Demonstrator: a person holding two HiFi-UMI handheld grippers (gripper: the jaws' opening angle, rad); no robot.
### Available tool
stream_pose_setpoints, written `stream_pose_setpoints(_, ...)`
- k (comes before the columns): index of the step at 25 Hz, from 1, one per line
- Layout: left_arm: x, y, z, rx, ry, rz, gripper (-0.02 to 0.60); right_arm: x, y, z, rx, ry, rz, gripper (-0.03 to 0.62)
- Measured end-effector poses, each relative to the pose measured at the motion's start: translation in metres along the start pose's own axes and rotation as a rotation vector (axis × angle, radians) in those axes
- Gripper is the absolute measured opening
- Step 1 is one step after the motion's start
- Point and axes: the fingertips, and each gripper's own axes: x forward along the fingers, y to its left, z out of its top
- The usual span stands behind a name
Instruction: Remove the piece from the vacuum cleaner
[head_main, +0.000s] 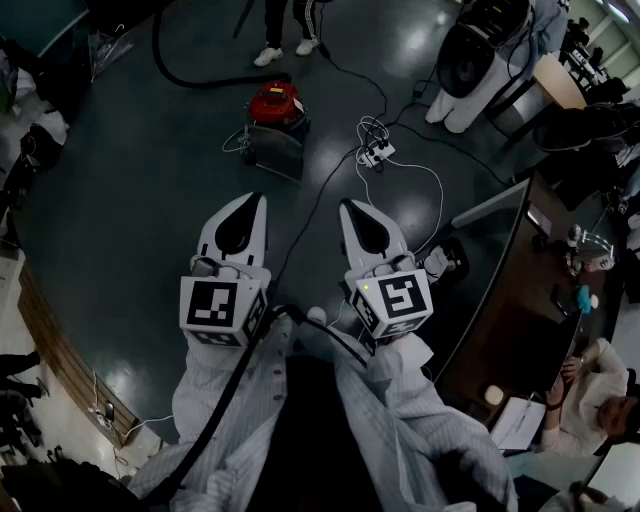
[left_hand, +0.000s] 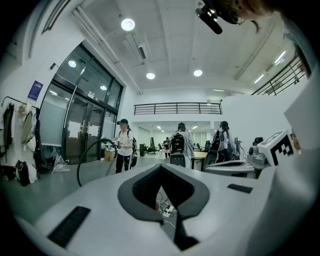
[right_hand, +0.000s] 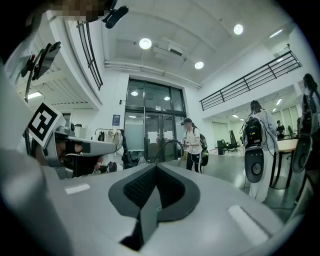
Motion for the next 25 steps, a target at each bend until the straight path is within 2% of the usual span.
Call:
stream_pose_setpoints(8, 0.010, -0.002, -0.003, 0.004, 0.007, 0.004, 0.003, 0.005, -0.005, -0.001, 0.001, 0.000, 0.010, 0.000)
stream_pose_setpoints(15, 0.019, -0.004, -0.017, 0.007, 0.033, 0.042, 0.003, 0.008, -0.016, -0.012, 0.008, 0.007, 0.015, 0.002)
stream_pose_setpoints(20, 0.027, 0.018, -0.027, -0.001, 0.049, 0.090, 0.003, 0.028, -0.022, -0.024, 0.037, 0.019, 0.025, 0.002)
stream_pose_setpoints(25, 0.047, 0.060, -0.034, -0.014, 0.062, 0.139, 0.003, 0.068, -0.026, -0.039, 0.066, 0.055, 0.050, 0.002)
